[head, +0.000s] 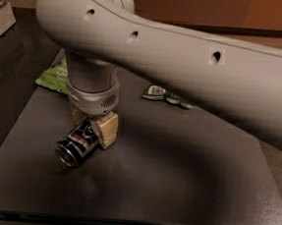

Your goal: Pick pepsi can

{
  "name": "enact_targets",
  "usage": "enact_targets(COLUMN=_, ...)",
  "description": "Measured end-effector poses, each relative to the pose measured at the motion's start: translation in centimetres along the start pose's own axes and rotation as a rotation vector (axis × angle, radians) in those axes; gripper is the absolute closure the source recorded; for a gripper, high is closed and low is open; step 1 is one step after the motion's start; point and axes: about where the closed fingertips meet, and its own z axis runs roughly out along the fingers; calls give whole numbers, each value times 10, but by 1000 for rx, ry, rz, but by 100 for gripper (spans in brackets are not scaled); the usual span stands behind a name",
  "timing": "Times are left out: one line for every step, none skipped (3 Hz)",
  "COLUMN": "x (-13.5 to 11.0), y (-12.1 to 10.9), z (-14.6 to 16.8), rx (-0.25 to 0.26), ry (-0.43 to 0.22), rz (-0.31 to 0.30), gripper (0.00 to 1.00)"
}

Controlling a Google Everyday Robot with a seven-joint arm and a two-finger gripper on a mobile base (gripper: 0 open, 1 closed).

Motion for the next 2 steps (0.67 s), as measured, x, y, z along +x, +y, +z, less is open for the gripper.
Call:
enact_targets(x=2, y=0, z=-6, rx=6, ry=-3, rz=-11, gripper=64)
enact_targets(x=5, y=-2, z=-22, rx=26, ry=-18, rz=-19, gripper=88)
